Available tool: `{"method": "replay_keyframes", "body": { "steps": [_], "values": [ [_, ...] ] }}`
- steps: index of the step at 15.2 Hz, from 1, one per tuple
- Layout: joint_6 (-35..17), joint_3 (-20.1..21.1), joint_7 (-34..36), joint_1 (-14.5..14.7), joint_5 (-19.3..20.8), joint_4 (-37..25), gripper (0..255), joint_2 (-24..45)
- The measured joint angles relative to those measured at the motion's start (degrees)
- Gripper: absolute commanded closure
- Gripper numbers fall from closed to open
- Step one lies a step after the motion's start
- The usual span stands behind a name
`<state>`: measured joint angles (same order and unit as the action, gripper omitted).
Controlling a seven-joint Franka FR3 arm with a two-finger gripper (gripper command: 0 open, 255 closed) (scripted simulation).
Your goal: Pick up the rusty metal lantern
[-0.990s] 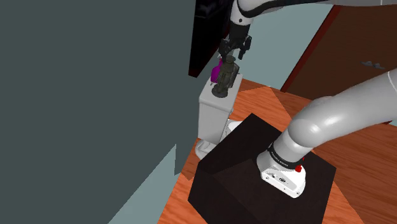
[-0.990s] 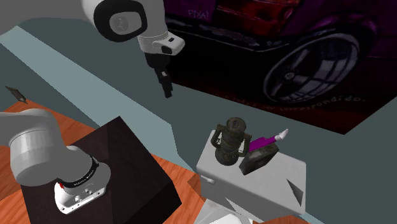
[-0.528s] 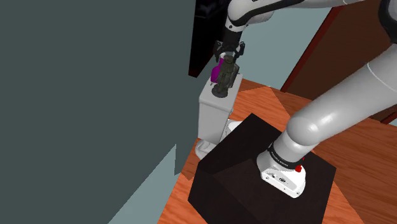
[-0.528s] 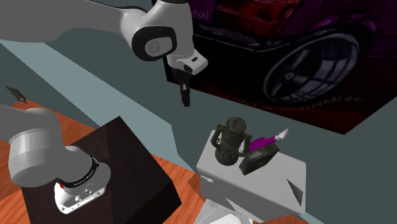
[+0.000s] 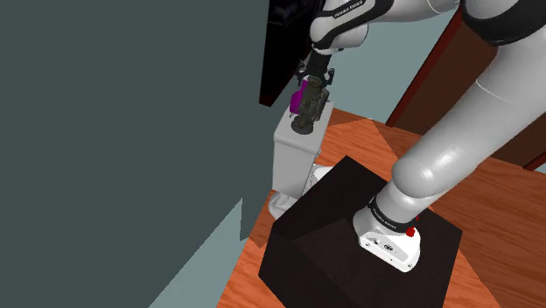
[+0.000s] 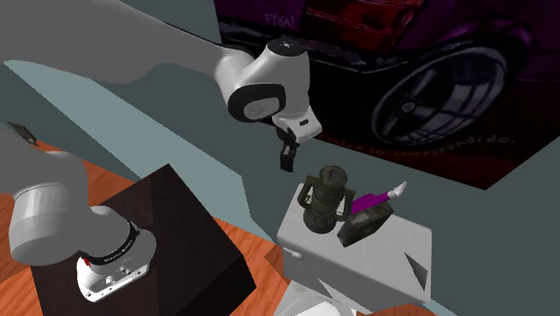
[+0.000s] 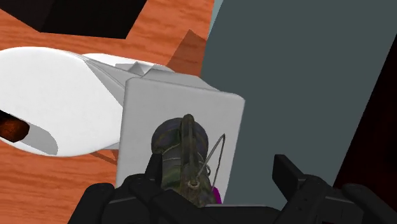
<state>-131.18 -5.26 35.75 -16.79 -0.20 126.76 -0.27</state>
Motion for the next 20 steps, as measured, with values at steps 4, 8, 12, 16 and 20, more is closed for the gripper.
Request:
{"method": "replay_keyframes", "body": {
  "steps": [4, 8, 12, 16, 20],
  "values": [
    [-4.7, -1.8, 5.0, -1.8, -2.4, -3.1, 0, 6.2],
    [-8.2, -2.5, 7.1, -2.5, -4.0, -3.7, 0, 9.7],
    [-11.0, -2.4, 6.7, -2.7, -4.7, -3.1, 0, 11.8],
    [-12.0, -2.3, 6.4, -2.8, -4.9, -2.9, 255, 12.6],
    [-12.1, -2.3, 6.4, -2.8, -4.9, -2.8, 255, 12.5]
  ]
}}
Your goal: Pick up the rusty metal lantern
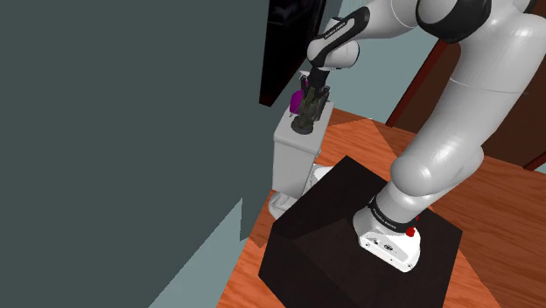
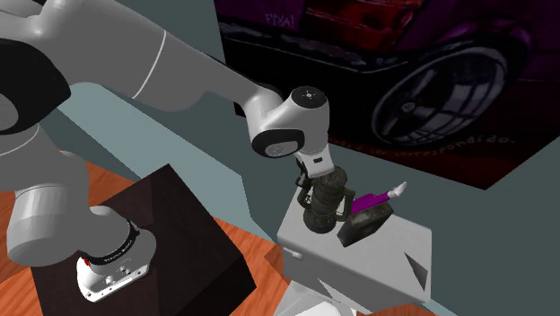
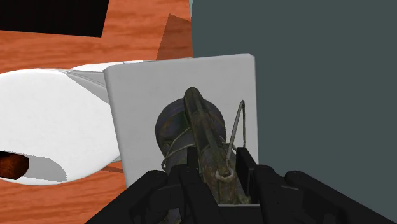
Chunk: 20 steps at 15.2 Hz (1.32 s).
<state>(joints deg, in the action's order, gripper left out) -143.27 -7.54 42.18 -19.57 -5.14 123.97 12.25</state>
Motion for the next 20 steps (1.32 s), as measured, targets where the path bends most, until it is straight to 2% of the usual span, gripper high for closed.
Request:
{"method": "replay_keyframes", "body": {
  "steps": [6, 20],
  "values": [
    [0.8, -0.1, 0.3, 0.1, 0.2, -0.2, 255, -0.5],
    [10.3, -0.5, 1.6, 0.4, 2.0, -3.7, 255, -6.4]
  ]
}}
